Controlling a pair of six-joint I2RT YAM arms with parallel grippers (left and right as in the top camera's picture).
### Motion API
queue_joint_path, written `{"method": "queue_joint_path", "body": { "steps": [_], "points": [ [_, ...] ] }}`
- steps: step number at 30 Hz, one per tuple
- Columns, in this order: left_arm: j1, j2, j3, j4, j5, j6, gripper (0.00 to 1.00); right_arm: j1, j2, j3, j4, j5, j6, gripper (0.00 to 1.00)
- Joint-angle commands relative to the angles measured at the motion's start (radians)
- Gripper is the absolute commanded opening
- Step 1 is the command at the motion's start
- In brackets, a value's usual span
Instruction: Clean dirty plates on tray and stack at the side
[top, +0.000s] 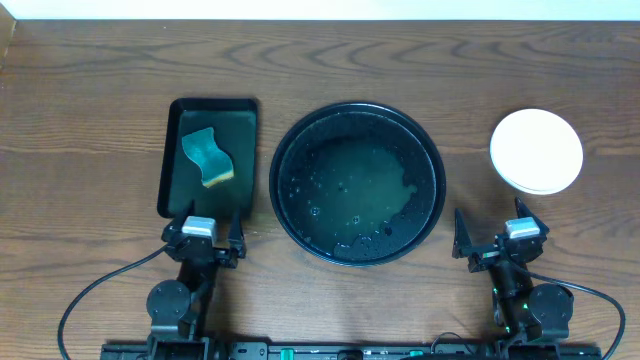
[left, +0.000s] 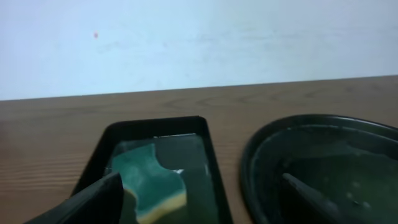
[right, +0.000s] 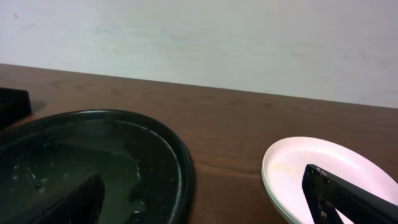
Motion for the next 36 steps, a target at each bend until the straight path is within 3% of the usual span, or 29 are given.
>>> {"method": "queue_joint_path", "body": {
  "steps": [1, 4, 36],
  "points": [
    [0.015, -0.009, -0.003, -0.021, -0.051, 0.004, 0.79, 0.007, -0.006, -0.002, -0.004, 0.005, -0.009, 0.99],
    [0.046, -0.009, -0.003, -0.089, -0.05, -0.001, 0.79, 0.007, -0.006, -0.002, -0.004, 0.005, -0.009, 0.99],
    [0.054, -0.006, -0.003, -0.087, -0.054, 0.0, 0.79, 0.007, -0.006, -0.002, -0.004, 0.005, -0.009, 0.99]
  ]
}}
